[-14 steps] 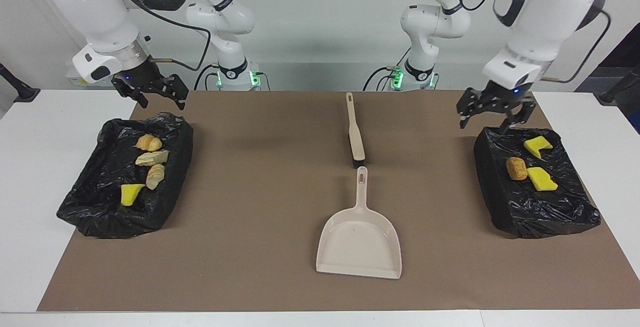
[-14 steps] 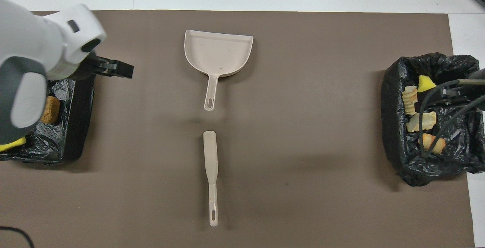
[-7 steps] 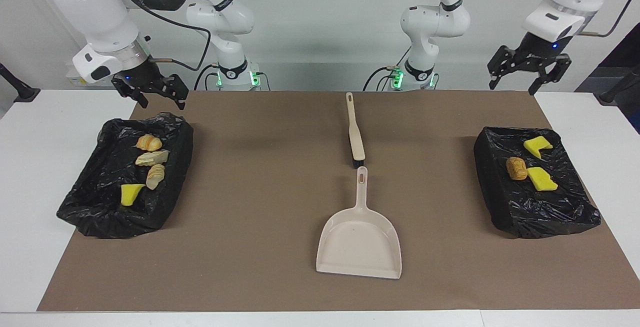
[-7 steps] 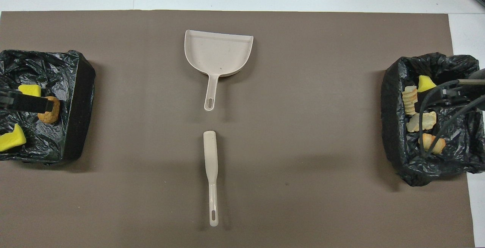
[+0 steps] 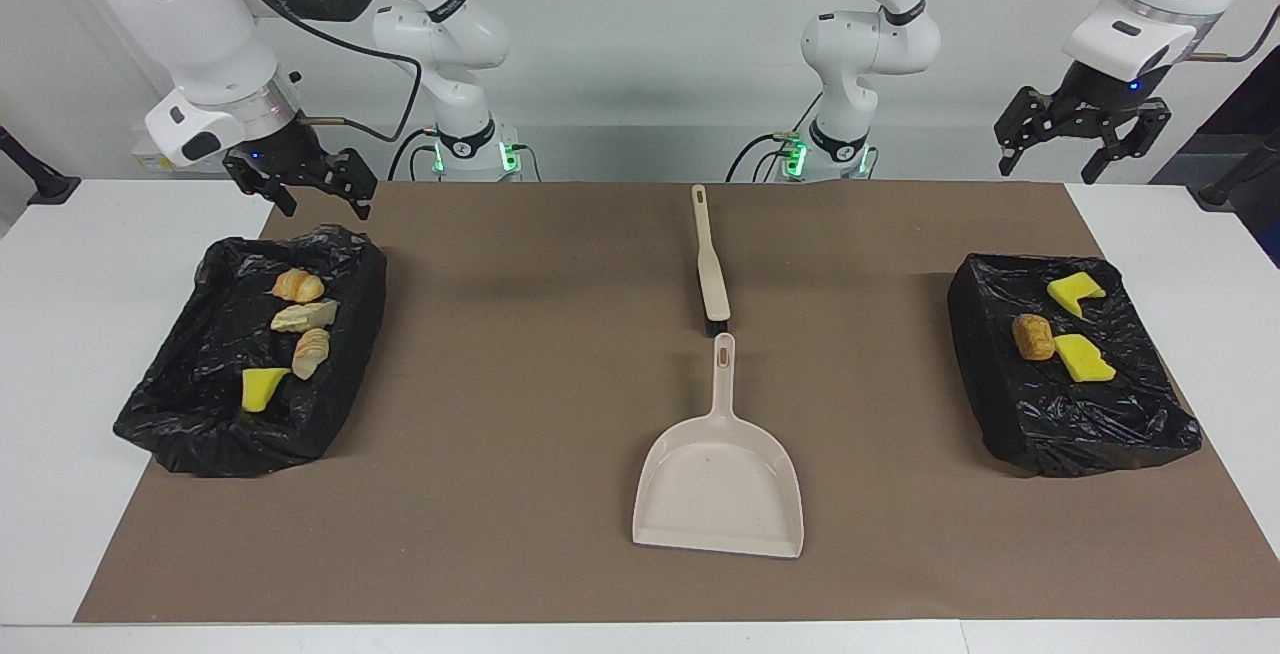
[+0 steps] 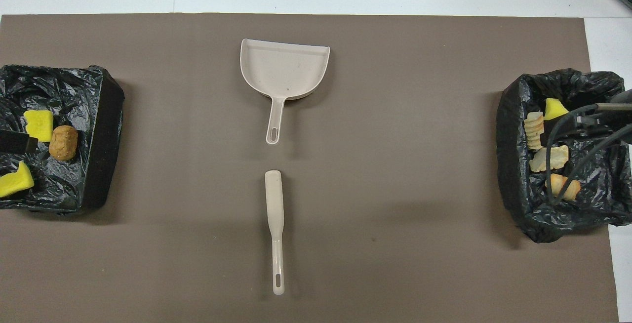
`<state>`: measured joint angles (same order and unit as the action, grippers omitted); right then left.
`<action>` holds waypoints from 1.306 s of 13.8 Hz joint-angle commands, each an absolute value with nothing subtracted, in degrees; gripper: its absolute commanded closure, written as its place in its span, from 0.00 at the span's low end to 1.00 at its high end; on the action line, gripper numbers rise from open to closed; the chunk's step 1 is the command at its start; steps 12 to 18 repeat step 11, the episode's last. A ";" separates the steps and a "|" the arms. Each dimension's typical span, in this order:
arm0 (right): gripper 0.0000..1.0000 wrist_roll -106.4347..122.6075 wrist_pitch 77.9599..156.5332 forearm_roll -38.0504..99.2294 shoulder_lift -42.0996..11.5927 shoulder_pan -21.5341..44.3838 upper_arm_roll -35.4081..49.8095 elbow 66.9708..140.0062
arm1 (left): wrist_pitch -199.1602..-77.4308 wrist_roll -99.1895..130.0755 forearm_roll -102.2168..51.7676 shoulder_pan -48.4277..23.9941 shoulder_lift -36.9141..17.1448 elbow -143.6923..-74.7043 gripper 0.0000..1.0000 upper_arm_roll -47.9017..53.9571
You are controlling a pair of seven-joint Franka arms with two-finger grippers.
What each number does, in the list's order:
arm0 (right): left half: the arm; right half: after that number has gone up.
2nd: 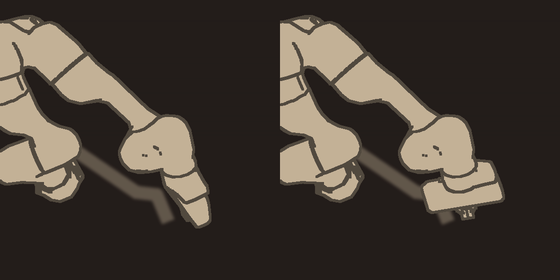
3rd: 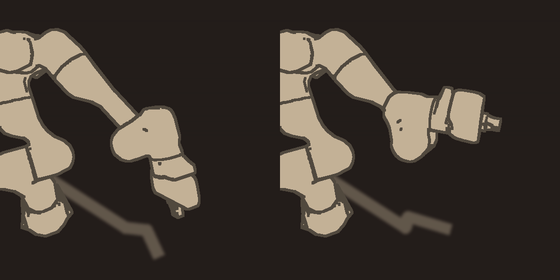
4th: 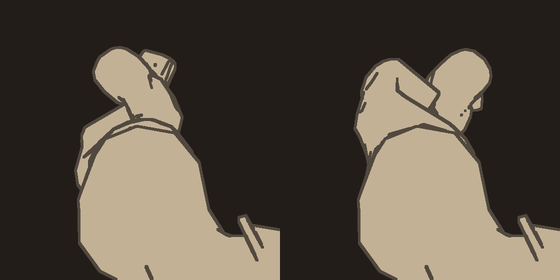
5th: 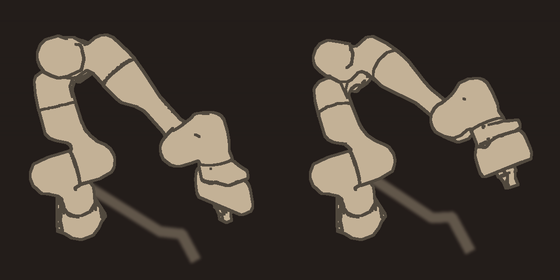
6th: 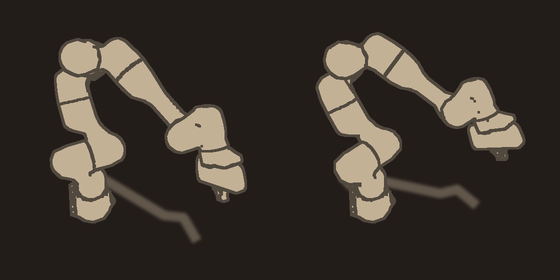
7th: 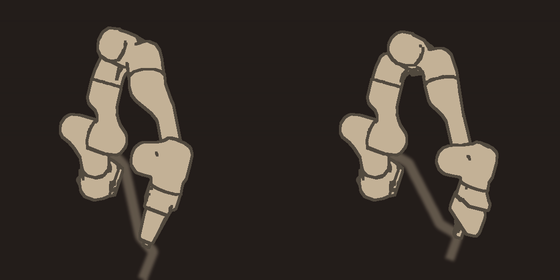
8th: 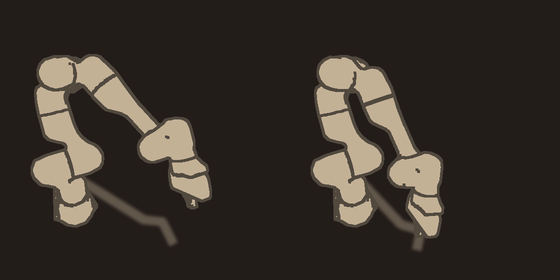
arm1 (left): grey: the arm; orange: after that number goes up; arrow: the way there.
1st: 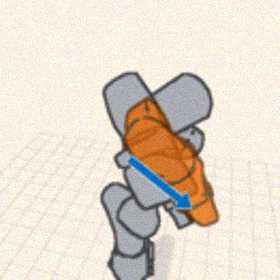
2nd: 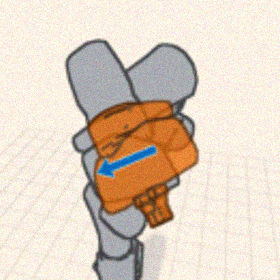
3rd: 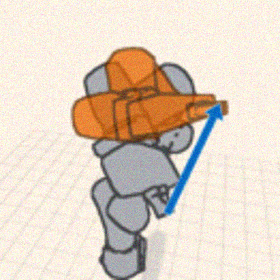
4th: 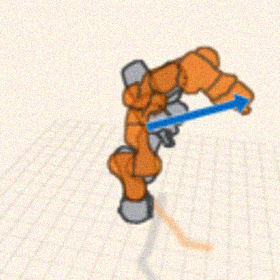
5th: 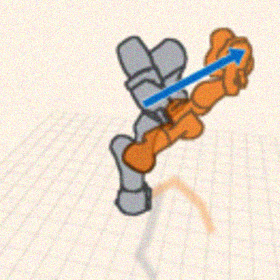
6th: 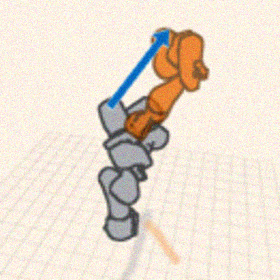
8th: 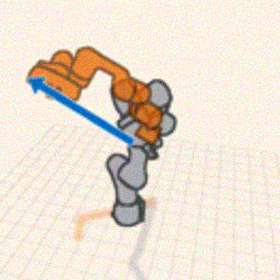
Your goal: Sweep and dump trash in bin
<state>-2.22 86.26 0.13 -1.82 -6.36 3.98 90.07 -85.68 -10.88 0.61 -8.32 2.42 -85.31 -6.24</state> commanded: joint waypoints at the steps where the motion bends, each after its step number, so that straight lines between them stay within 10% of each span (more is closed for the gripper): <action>1: 0.00 -2.99 85.43 1.32 -1.76 -6.94 4.39 89.65 | -85.34 -11.43 1.41 -8.00 2.20 -84.29 0.00 -6.06; 18: 0.00 -2.99 85.43 1.32 -1.76 -6.86 4.39 89.65 | -85.34 -11.69 1.14 -8.00 2.46 -84.90 0.00 -6.06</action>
